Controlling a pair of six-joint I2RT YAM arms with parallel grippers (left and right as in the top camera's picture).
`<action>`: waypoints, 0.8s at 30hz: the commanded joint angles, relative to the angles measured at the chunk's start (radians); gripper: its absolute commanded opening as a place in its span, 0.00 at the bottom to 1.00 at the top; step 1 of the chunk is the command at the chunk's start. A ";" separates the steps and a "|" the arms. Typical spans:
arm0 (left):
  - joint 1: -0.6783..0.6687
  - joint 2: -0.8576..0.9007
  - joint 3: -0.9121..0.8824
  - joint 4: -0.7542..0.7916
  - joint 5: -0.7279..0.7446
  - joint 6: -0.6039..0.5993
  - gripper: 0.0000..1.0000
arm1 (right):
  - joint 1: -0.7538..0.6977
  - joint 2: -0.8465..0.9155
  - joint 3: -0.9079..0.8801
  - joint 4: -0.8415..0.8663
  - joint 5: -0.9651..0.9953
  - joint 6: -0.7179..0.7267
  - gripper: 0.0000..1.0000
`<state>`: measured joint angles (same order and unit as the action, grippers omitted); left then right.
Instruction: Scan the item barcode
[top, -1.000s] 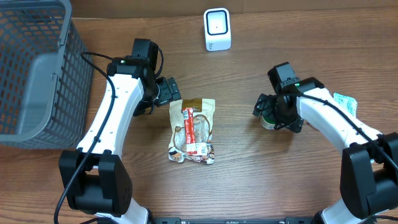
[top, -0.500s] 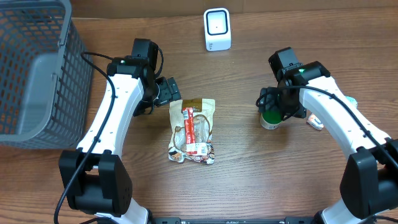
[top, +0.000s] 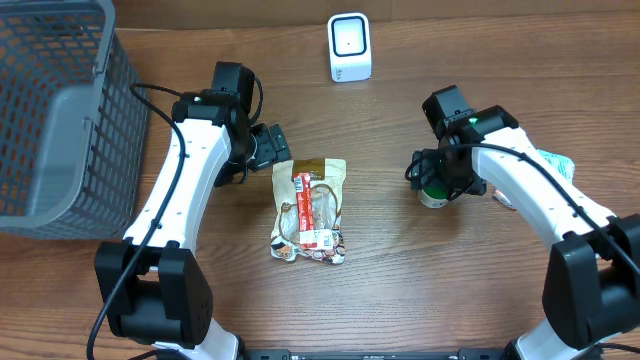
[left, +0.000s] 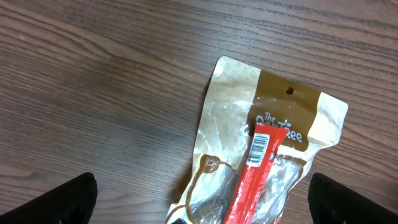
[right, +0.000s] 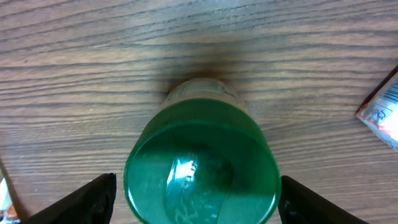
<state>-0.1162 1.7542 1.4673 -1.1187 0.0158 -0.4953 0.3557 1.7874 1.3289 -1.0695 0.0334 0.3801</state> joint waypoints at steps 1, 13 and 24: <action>-0.002 -0.023 0.021 0.001 0.003 -0.006 1.00 | 0.002 0.006 -0.029 0.035 0.018 -0.008 0.82; -0.002 -0.023 0.021 0.001 0.003 -0.006 1.00 | 0.003 0.006 -0.119 0.185 0.018 -0.047 0.78; -0.002 -0.023 0.021 0.001 0.003 -0.006 1.00 | 0.003 0.006 -0.124 0.198 0.025 -0.075 0.77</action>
<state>-0.1162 1.7542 1.4673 -1.1187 0.0154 -0.4953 0.3557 1.7920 1.2163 -0.8822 0.0444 0.3279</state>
